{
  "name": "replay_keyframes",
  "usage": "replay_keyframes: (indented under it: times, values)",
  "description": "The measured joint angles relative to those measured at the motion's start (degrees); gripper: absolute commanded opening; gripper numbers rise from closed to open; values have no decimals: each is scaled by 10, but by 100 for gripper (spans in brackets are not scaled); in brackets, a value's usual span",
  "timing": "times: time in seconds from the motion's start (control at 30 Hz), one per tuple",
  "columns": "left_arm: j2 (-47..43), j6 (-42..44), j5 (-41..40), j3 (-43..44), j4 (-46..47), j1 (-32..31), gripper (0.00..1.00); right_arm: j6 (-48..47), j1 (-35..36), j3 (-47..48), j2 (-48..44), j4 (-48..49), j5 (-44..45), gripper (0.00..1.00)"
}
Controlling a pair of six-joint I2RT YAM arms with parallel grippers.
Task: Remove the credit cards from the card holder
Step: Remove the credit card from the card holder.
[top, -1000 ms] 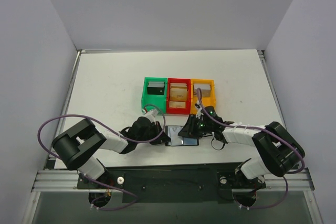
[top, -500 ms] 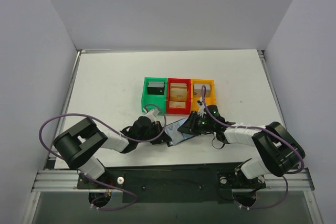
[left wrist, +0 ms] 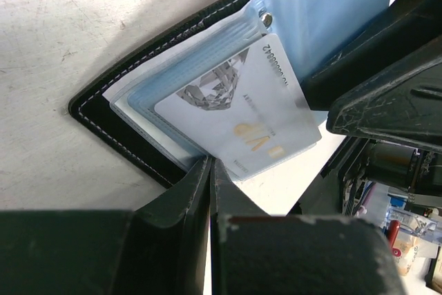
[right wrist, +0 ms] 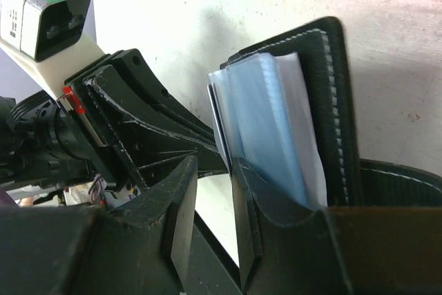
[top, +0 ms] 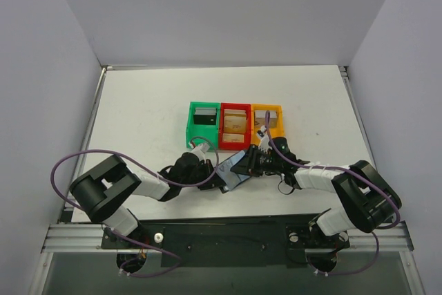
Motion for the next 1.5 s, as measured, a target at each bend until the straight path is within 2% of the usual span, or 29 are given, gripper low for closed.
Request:
replay_keyframes:
  times: [0.5, 1.33, 1.5]
  values:
    - [-46, 28, 10, -12, -55, 22, 13, -51, 22, 13, 0, -94, -18, 24]
    - [-36, 27, 19, -14, -38, 23, 13, -20, 23, 12, 35, -80, -7, 28]
    - [-37, 27, 19, -15, -37, 23, 13, -20, 23, 12, 35, -80, -7, 34]
